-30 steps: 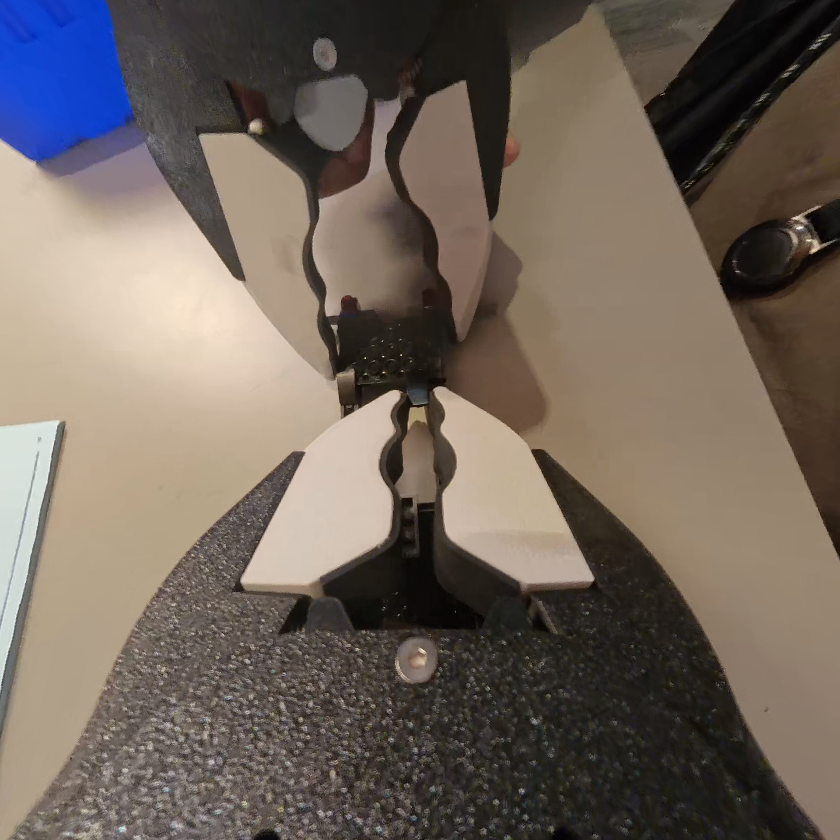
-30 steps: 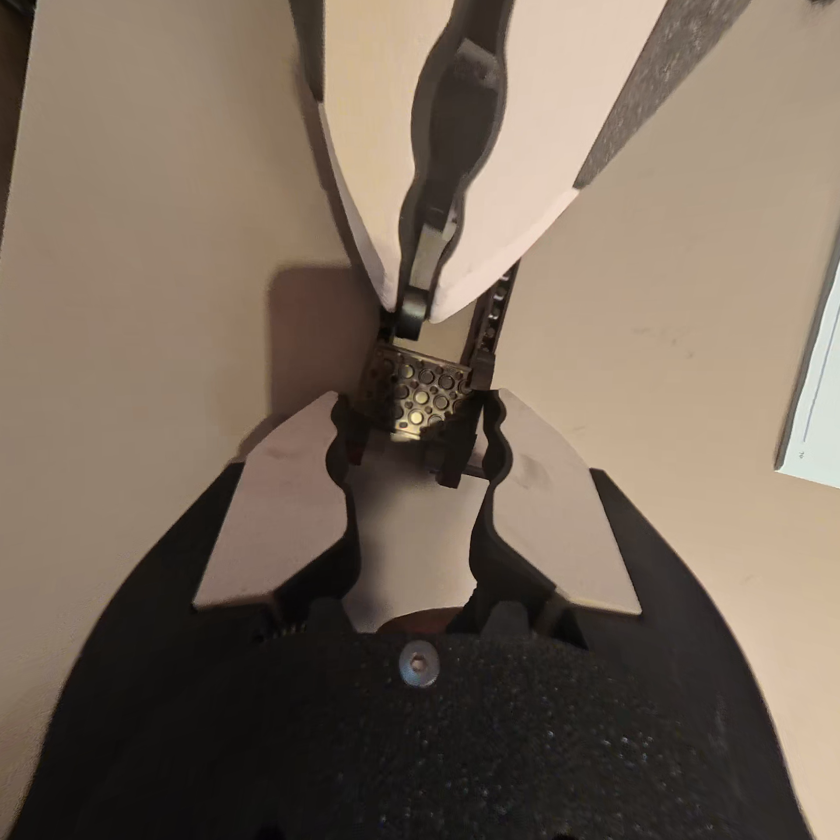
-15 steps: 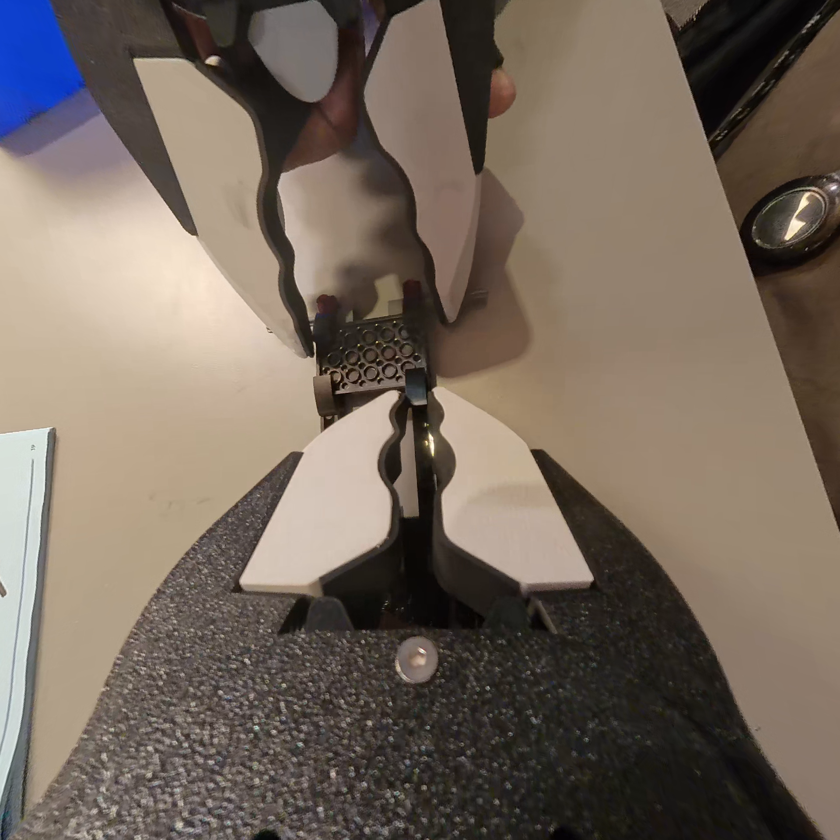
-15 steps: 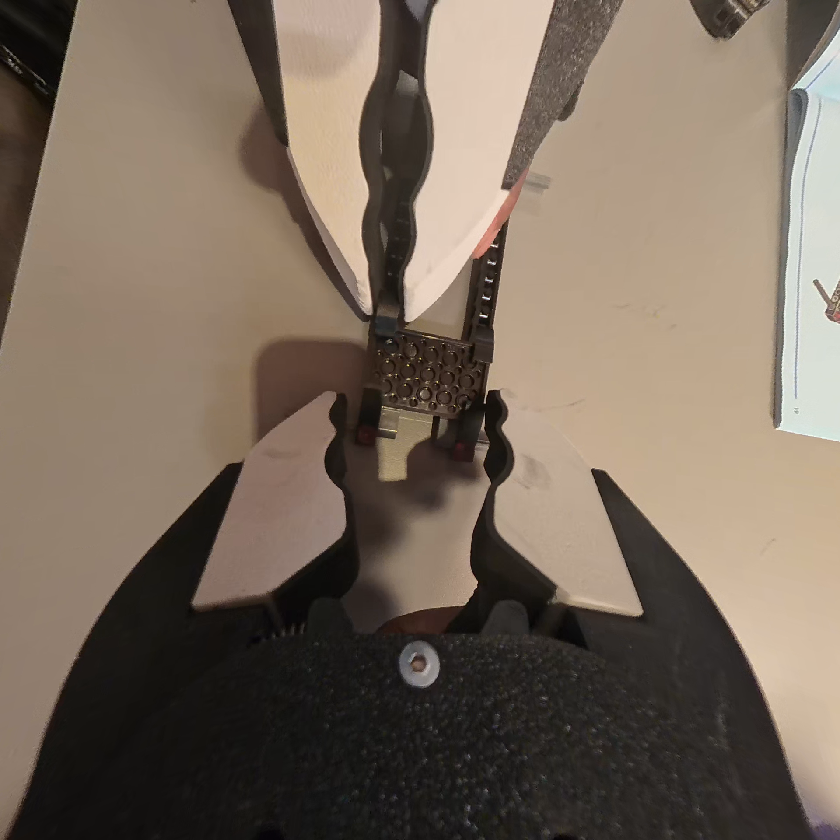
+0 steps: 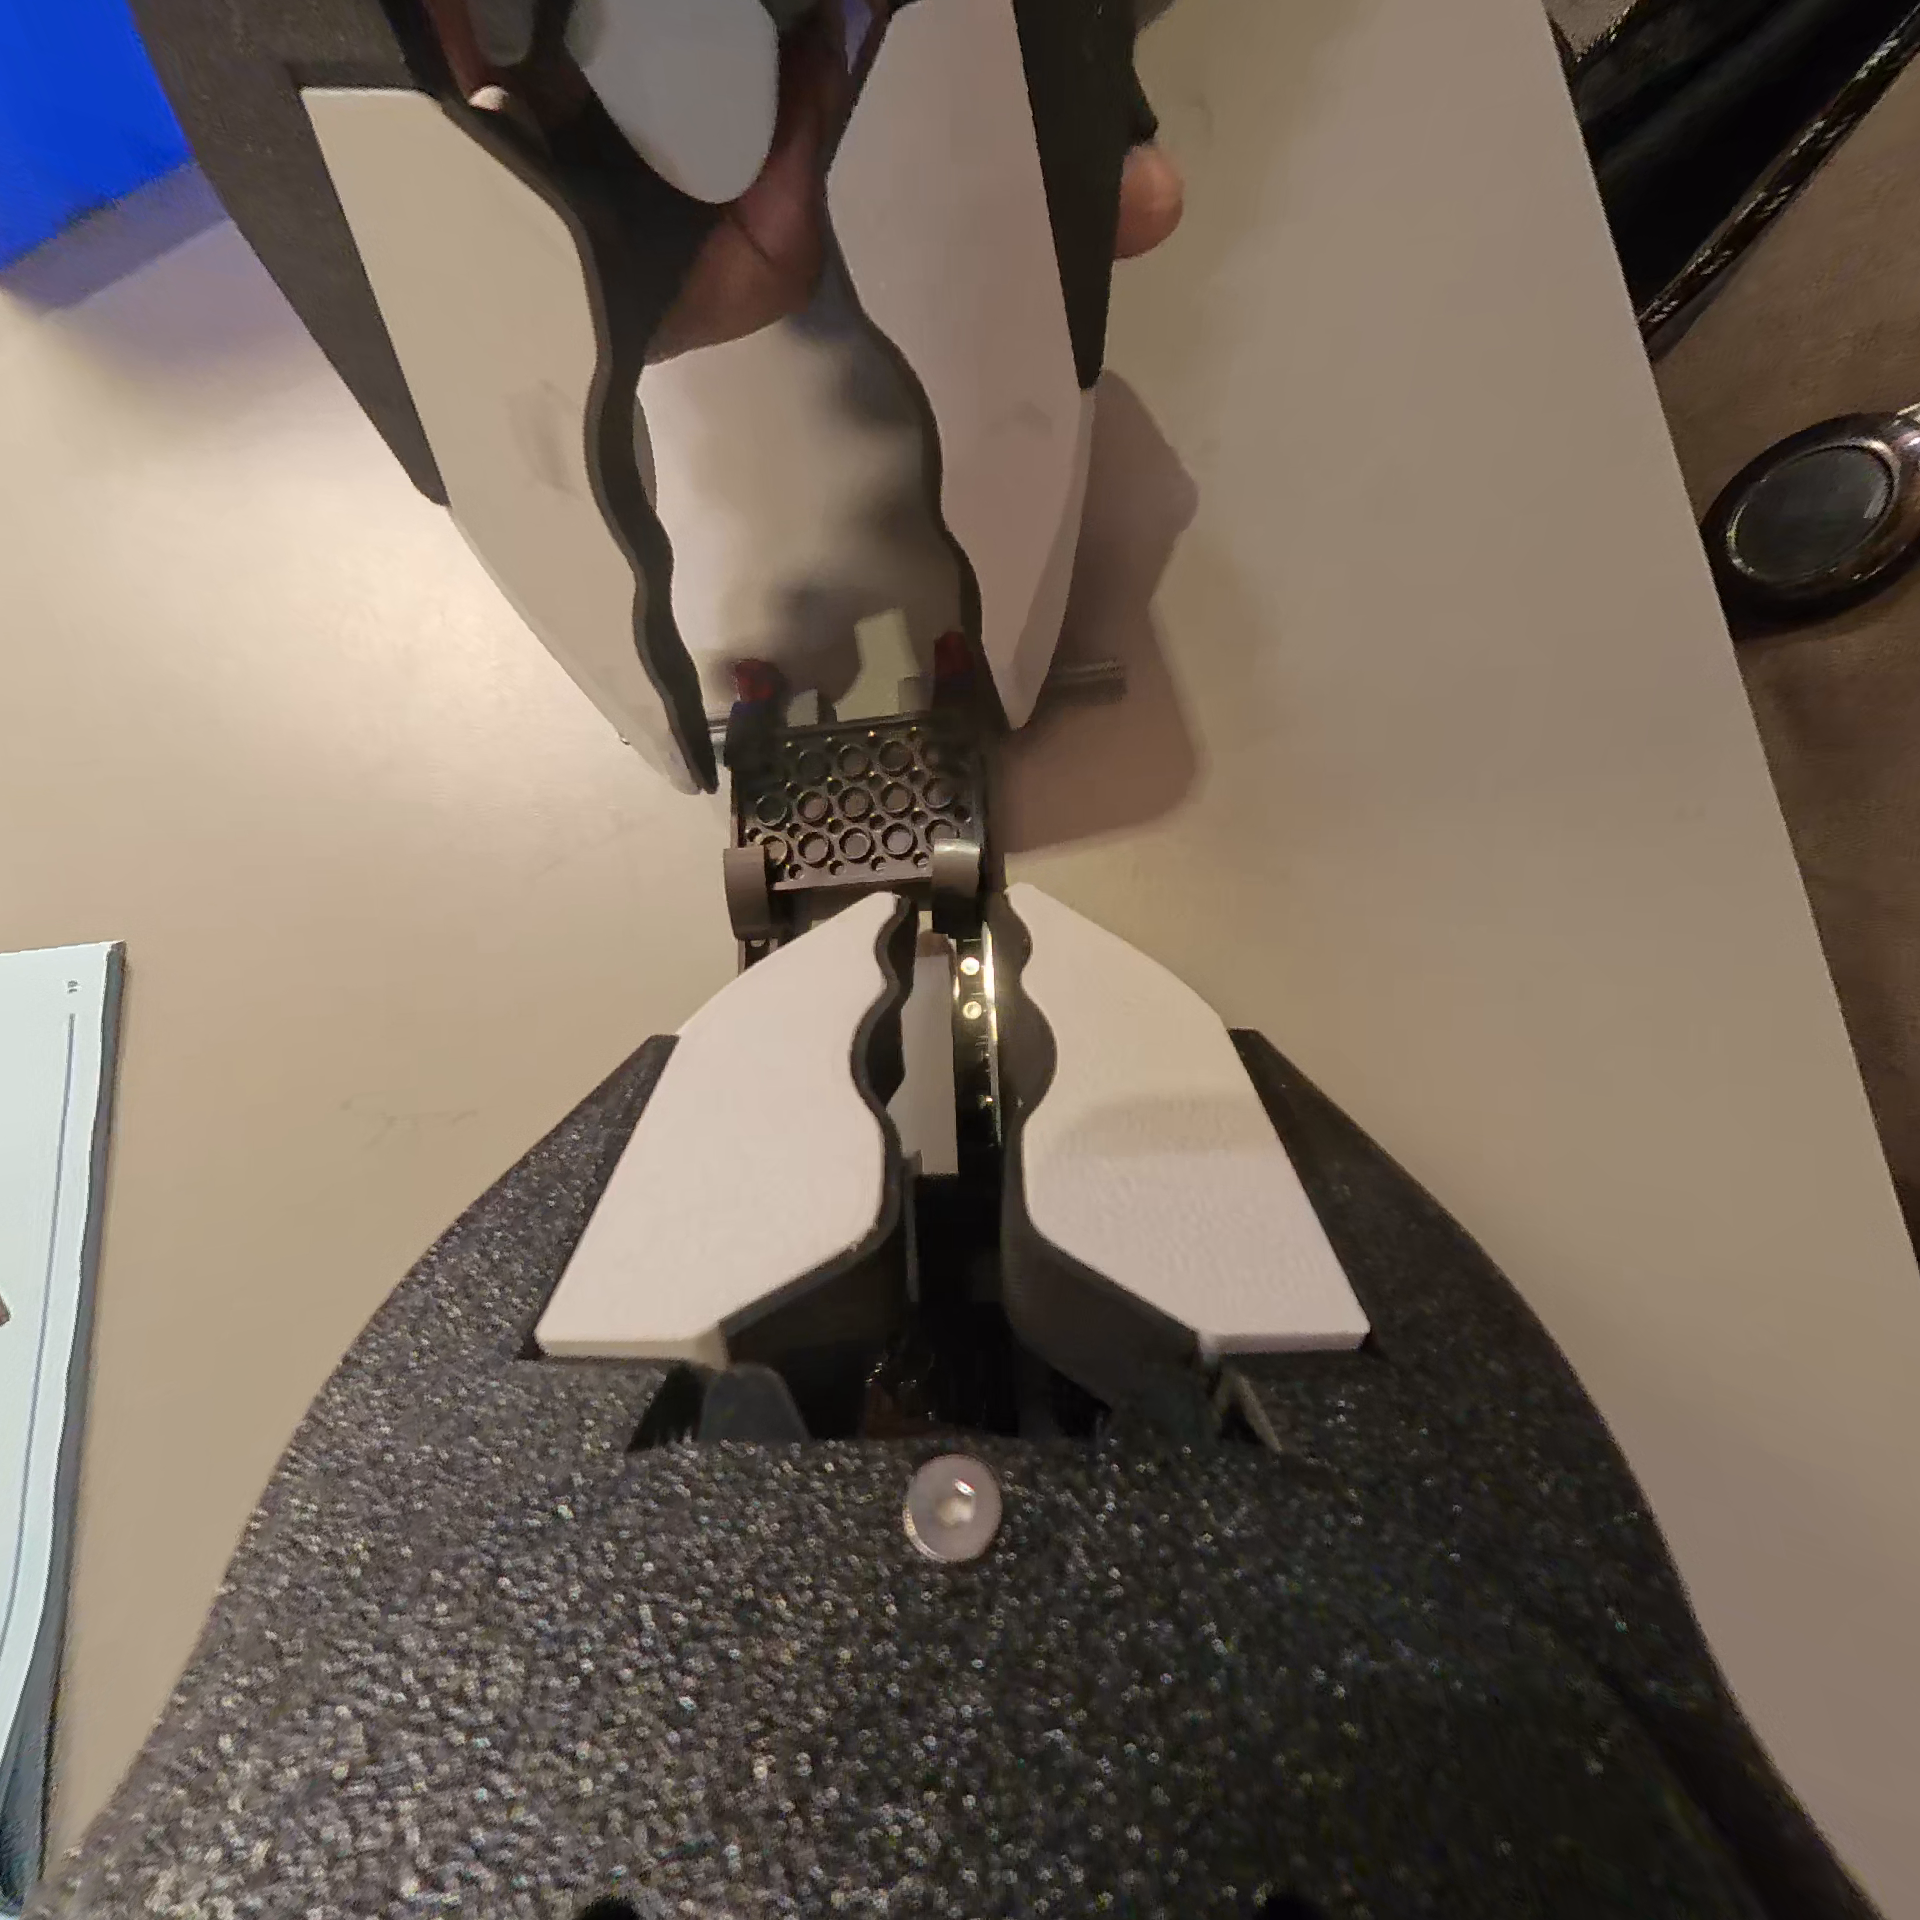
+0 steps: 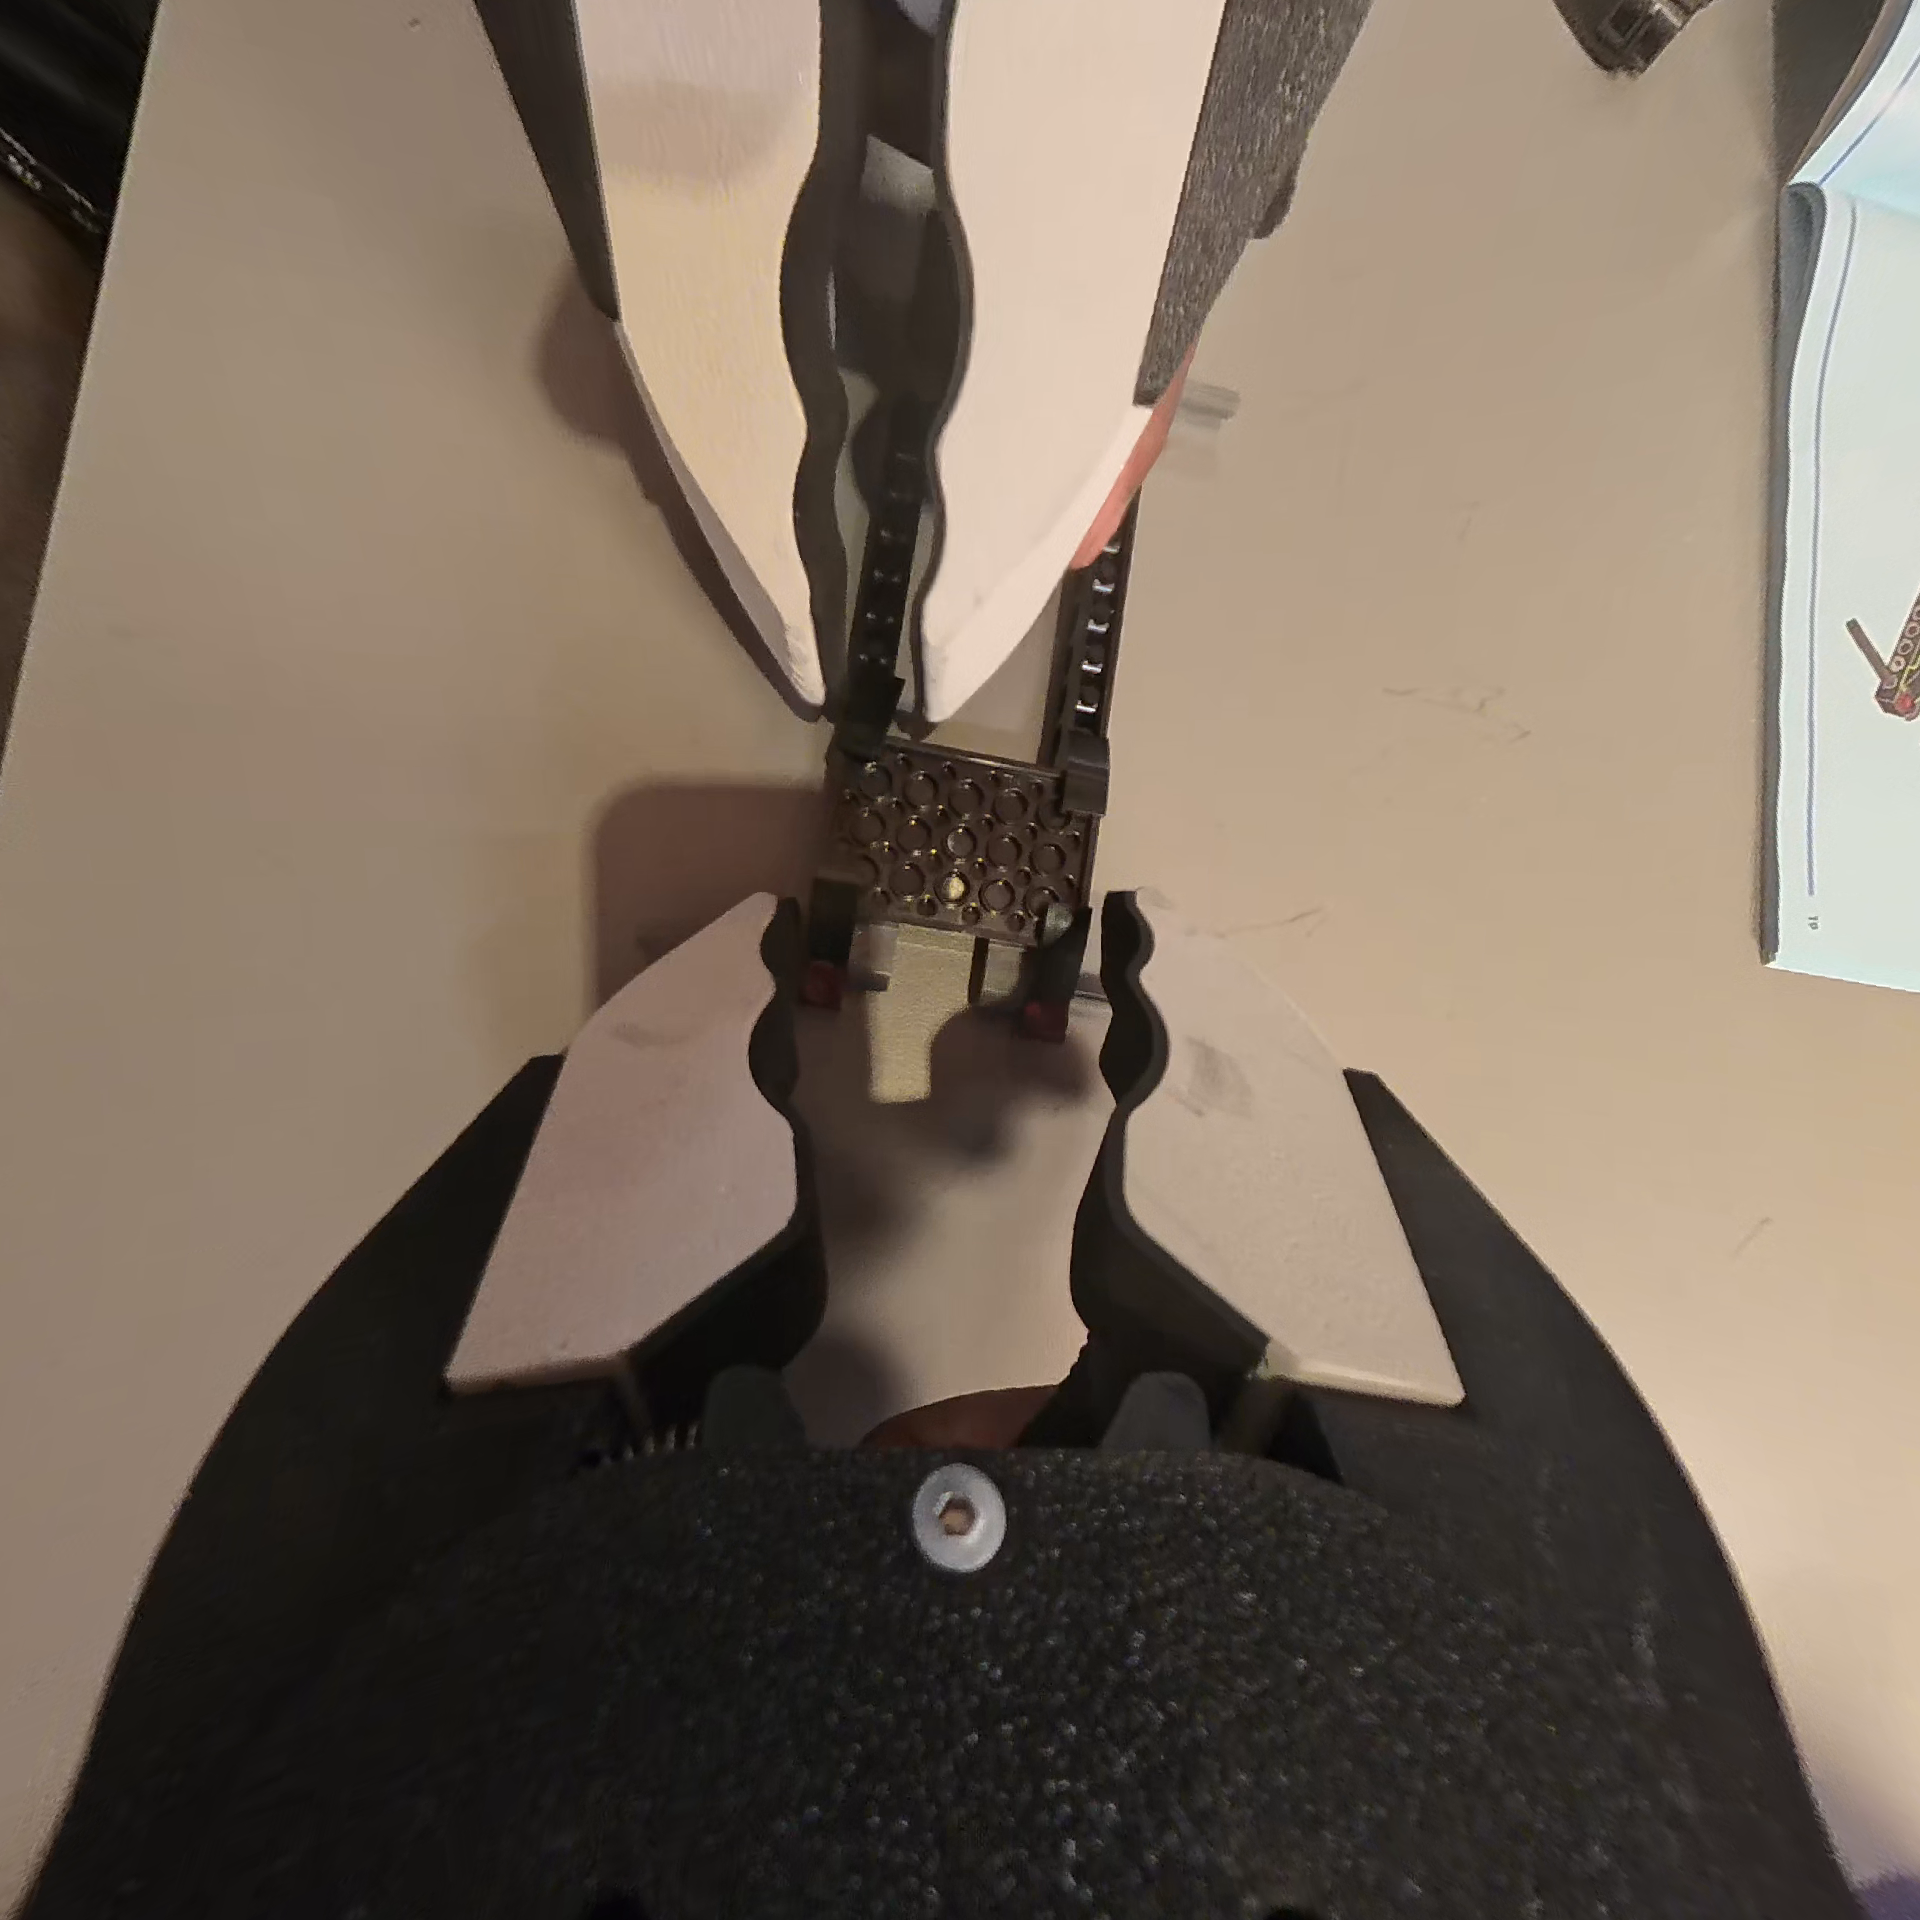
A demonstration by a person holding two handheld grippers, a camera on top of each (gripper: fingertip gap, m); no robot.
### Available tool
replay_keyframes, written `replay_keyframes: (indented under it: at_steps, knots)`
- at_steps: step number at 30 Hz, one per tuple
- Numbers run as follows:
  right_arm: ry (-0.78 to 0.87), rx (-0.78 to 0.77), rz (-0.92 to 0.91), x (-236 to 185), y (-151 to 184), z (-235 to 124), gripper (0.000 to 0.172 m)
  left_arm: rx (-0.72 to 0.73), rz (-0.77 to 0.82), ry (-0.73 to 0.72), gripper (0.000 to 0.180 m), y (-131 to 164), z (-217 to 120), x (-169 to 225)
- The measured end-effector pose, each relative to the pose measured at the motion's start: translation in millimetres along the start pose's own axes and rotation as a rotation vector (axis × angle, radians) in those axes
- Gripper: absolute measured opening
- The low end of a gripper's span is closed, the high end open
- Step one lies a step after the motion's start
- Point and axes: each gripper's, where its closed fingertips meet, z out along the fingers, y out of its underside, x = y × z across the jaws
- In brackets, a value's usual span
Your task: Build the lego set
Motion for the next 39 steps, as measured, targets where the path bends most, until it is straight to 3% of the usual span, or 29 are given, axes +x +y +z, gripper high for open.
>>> replay_keyframes:
  at_steps: [31,39]
  knots:
    - [-0.003,0.000,0.000,-2.9,-0.9,0.9,0.054,0.026,-0.038,0.036,0.004,-5.6,-1.6,3.4]
    - [0.003,0.019,0.012,-1.3,-2.8,-3.8,0.054,0.033,-0.033,0.004,0.021,-4.2,-13.4,-1.3]
